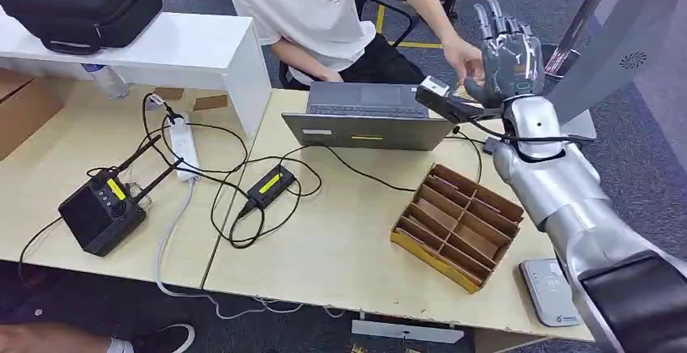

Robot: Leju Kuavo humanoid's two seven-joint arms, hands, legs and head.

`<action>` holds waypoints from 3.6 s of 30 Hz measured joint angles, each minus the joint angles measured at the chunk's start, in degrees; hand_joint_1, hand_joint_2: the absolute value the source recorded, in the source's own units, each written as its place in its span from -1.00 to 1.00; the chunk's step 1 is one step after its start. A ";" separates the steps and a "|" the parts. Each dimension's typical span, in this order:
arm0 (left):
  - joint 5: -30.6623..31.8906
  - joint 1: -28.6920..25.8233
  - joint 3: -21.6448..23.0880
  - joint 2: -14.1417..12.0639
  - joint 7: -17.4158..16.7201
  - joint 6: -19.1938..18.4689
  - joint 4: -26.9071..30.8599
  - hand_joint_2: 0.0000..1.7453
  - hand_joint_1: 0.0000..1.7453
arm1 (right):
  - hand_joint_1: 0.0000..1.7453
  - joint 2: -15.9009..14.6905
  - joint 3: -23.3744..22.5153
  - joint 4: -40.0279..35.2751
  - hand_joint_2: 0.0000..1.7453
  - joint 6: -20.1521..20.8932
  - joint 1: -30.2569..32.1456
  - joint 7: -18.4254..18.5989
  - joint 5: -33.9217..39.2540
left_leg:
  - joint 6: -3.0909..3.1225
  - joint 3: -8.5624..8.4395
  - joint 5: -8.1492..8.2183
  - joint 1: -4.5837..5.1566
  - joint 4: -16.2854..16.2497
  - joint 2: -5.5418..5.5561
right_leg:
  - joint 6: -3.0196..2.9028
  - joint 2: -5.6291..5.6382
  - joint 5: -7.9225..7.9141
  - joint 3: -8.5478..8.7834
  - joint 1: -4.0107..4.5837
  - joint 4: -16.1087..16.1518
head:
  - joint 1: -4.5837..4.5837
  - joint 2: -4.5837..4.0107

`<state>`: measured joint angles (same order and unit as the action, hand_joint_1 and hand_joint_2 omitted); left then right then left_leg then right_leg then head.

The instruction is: Pass the card to the sensor for recognition and then transmit it.

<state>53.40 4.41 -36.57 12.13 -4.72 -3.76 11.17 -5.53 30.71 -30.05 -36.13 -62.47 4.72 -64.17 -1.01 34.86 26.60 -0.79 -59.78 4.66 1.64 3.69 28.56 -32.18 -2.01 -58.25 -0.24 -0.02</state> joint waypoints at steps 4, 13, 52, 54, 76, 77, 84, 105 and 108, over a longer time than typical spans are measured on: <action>-0.39 -0.01 0.00 0.00 -0.09 0.18 0.00 1.00 -1.00 | -1.00 -2.71 0.00 0.28 1.00 0.18 0.08 0.92 -1.99 | 0.00 0.00 0.00 0.00 -0.04 0.06 | 0.00 -0.07 0.00 -0.01 -0.01 0.03 | 0.02 0.00; -2.93 -0.28 -1.90 -0.17 -0.24 0.81 0.00 1.00 -1.00 | -1.00 -19.37 0.00 0.92 1.00 4.61 -0.33 4.09 -7.67 | 0.09 0.21 0.05 0.04 -0.19 0.32 | 0.09 -0.33 -0.03 0.06 -0.04 0.16 | 0.02 0.00; -0.07 -0.02 -8.68 -0.24 -1.77 0.04 0.00 1.00 -1.00 | -1.00 -57.41 -36.04 10.20 -1.00 62.75 50.74 1.66 16.72 | 0.48 0.17 0.35 0.09 -0.18 0.24 | 0.32 -0.33 0.22 0.11 -0.05 0.28 | 0.00 0.00; 0.20 -0.03 -8.68 -0.24 -1.77 0.00 0.00 1.00 -1.00 | -1.00 -57.77 -37.25 11.13 -1.00 64.30 52.90 1.09 17.13 | 0.48 0.17 0.36 0.10 -0.18 0.22 | 0.32 -0.32 0.22 0.10 -0.05 0.28 | 0.02 0.00; 2.25 0.18 -8.70 -0.28 -2.08 -0.18 0.00 1.00 -1.00 | -1.00 -52.14 -39.93 17.20 -1.00 66.43 63.08 -2.12 18.86 | 0.43 -0.09 0.41 -0.05 -0.13 0.04 | 0.27 -0.14 0.26 0.22 0.14 0.31 | 0.00 0.00; 2.43 0.23 -8.70 -0.22 -2.30 -0.17 0.00 1.00 -1.00 | -1.00 -50.35 -39.98 17.77 -1.00 65.85 63.27 -1.44 19.06 | 0.43 -0.09 0.42 -0.11 -0.13 0.05 | 0.26 -0.15 0.26 0.25 0.18 0.33 | 0.00 0.00; 3.04 0.63 -8.74 -0.17 -3.59 -0.15 0.00 1.00 -1.00 | -1.00 -30.67 -41.84 20.00 -1.00 63.49 63.51 7.92 23.67 | 0.30 -0.21 0.42 -0.26 0.03 -0.02 | 0.07 -0.05 0.27 0.36 0.32 0.29 | 0.02 0.00; 3.19 1.14 -11.41 0.72 -9.22 8.50 0.00 1.00 -1.00 | -1.00 6.88 -48.46 19.98 1.00 38.91 60.66 13.70 23.63 | -0.13 -0.43 0.44 -0.39 0.22 -0.02 | -0.21 -0.05 0.37 0.52 0.45 0.24 | 0.04 0.00; 3.34 1.19 -11.43 0.72 -9.66 8.74 0.00 1.00 -1.00 | -1.00 8.64 -48.46 20.00 1.00 38.23 60.75 13.79 23.56 | -0.13 -0.44 0.43 -0.39 0.22 -0.02 | -0.21 -0.04 0.37 0.54 0.45 0.24 | 0.07 0.00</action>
<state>56.74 5.60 -48.00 12.85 -14.38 4.98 11.17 3.11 -17.75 -10.05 2.10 -1.72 18.51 -40.61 -1.14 34.43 27.04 -1.18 -59.56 4.64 1.43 3.65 28.93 -31.65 -1.56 -58.01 -0.18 -0.02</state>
